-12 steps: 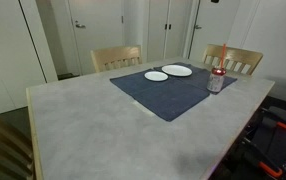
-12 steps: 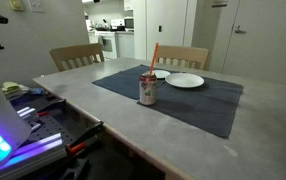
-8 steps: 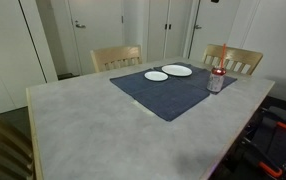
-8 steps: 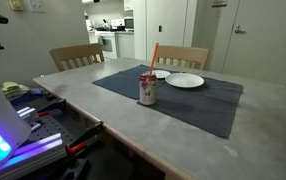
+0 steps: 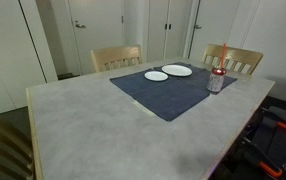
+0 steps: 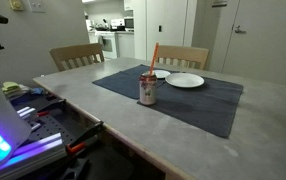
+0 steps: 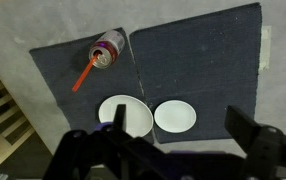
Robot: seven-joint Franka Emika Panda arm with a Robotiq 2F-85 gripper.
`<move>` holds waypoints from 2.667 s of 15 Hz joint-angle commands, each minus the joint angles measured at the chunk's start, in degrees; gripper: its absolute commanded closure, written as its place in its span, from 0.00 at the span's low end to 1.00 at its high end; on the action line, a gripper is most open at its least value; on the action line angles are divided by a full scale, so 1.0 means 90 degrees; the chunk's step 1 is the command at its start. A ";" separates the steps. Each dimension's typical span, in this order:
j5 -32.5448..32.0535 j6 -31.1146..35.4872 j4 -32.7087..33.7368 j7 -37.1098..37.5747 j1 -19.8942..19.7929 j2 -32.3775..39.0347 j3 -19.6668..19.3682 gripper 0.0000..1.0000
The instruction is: Remove the straw from the can.
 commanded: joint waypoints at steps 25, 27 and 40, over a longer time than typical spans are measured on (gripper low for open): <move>-0.0042 0.1057 0.0511 -0.1911 -0.0394 0.2278 -0.1575 0.00; -0.0218 0.1137 0.0508 -0.1983 -0.0470 0.2419 -0.1586 0.00; -0.0249 0.1186 0.1035 -0.3241 -0.0583 0.3482 -0.2190 0.00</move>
